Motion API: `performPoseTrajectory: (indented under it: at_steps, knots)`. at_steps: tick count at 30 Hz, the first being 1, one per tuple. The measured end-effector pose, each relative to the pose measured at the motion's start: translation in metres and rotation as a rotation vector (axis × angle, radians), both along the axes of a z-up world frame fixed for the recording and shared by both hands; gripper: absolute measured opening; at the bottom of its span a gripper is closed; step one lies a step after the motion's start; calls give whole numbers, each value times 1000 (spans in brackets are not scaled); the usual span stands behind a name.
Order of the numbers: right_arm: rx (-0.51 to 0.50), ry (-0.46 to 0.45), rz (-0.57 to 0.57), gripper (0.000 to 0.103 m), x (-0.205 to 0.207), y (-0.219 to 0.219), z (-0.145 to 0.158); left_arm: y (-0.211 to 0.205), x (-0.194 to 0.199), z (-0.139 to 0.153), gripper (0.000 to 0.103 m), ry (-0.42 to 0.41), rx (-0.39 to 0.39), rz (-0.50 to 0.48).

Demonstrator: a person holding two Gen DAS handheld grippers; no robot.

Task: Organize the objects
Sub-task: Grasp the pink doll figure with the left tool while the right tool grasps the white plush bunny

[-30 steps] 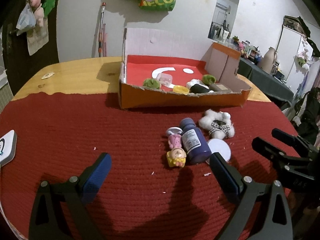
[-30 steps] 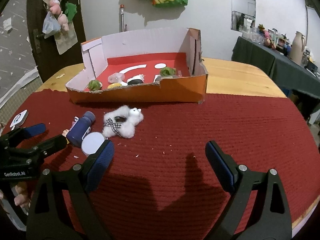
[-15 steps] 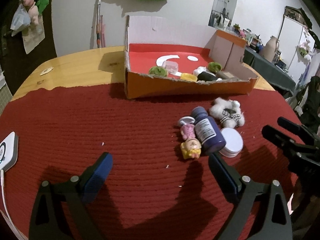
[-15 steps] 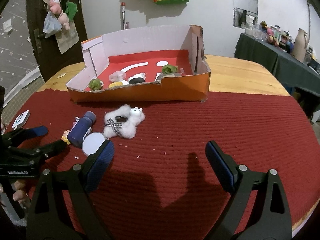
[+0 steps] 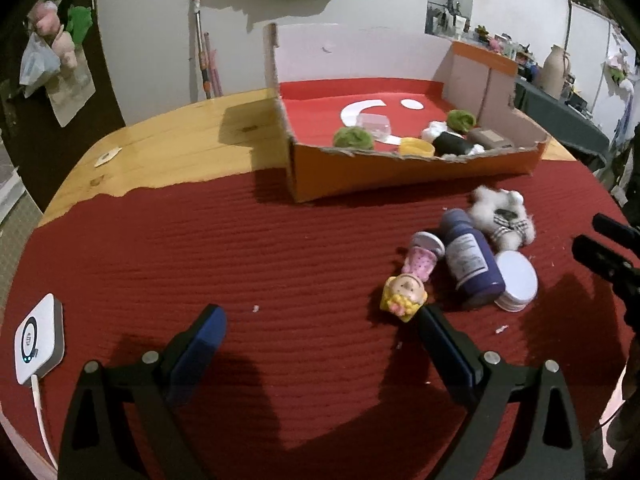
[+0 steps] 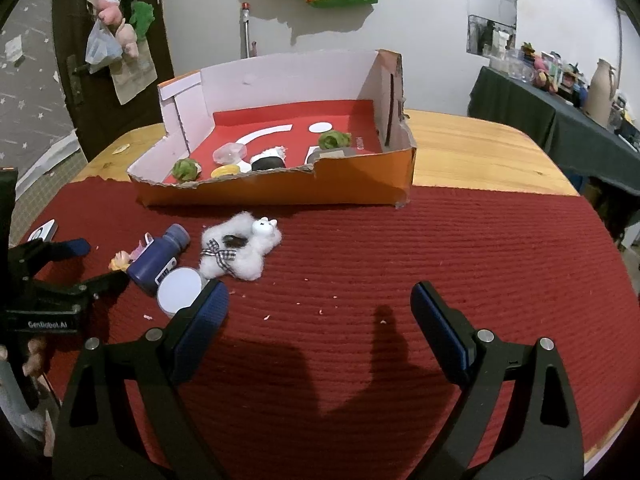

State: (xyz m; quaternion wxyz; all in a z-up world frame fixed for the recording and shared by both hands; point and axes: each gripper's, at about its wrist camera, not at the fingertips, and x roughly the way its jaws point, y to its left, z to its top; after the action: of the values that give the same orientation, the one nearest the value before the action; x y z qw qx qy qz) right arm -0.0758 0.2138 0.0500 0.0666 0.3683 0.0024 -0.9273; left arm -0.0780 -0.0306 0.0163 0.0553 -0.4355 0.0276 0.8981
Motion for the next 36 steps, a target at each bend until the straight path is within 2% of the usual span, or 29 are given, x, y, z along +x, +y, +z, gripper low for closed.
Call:
performPoseTrajectory:
  at_steps: [4, 6, 10, 19, 23, 25, 27, 28, 29, 30, 32, 36]
  knots:
    - [1, -29, 53, 93, -8, -5, 1, 1, -3, 1, 95, -5, 14, -41]
    - [7, -45, 77, 93, -13, -9, 0, 5, -5, 2, 89, -7, 11, -69]
    - [11, -82, 118, 93, -23, -18, -2, 14, -10, 2, 84, 2, -21, -113]
    - [59, -156, 153, 93, -53, -42, -13, 25, -25, 5, 66, 1, -3, -181]
    - [60, -174, 148, 93, -64, -49, -17, 29, -29, 5, 51, 8, 17, -212]
    - [59, -179, 158, 87, -66, -51, -20, 30, -31, 5, 44, 11, 34, -224]
    - [91, -165, 157, 74, -66, -55, -23, 31, -31, 5, 32, 13, 53, -235]
    - [101, -156, 167, 71, -65, -57, -23, 31, -31, 5, 29, 13, 68, -242]
    - [98, -148, 180, 62, -64, -59, -22, 30, -31, 5, 21, 12, 78, -245]
    - [93, -143, 186, 53, -62, -60, -21, 30, -31, 5, 19, 11, 95, -248]
    - [96, -136, 190, 52, -61, -61, -21, 31, -30, 5, 19, 11, 104, -246]
    - [58, -135, 198, 36, -59, -57, -17, 31, -28, 7, 18, 14, 126, -240]
